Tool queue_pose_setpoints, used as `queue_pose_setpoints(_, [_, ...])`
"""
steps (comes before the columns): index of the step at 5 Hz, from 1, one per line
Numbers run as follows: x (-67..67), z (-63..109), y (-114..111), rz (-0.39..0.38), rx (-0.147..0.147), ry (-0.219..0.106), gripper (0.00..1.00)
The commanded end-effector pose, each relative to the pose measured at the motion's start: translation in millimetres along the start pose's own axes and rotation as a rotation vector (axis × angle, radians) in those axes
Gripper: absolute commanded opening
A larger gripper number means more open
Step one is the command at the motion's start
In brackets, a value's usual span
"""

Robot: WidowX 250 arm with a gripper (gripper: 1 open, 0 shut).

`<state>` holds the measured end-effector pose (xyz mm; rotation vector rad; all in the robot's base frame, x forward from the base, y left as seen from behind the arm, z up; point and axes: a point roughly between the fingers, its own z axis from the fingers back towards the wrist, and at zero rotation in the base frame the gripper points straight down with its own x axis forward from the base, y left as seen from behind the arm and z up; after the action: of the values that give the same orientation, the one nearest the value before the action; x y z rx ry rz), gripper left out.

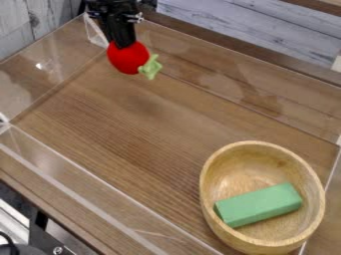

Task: Move the red object to the left side of the table

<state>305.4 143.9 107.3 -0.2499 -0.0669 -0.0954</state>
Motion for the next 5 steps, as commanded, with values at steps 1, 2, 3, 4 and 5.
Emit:
queue_pose_setpoints(1, [0.4, 7.8, 8, -0.014, 0.036, -0.032, 0.00])
queue_pose_setpoints(2, [0.1, 0.5, 12, -0.017, 0.040, -0.025, 0.00])
queue_pose_setpoints(3, [-0.9, -5.8, 16, -0.015, 0.042, -0.019, 0.00])
queue_pose_setpoints(4, [-1.1, -11.9, 21, -0.013, 0.043, -0.013, 0.00])
queue_pose_setpoints(5, [-1.8, -17.5, 25, -0.007, 0.043, -0.010, 0.00])
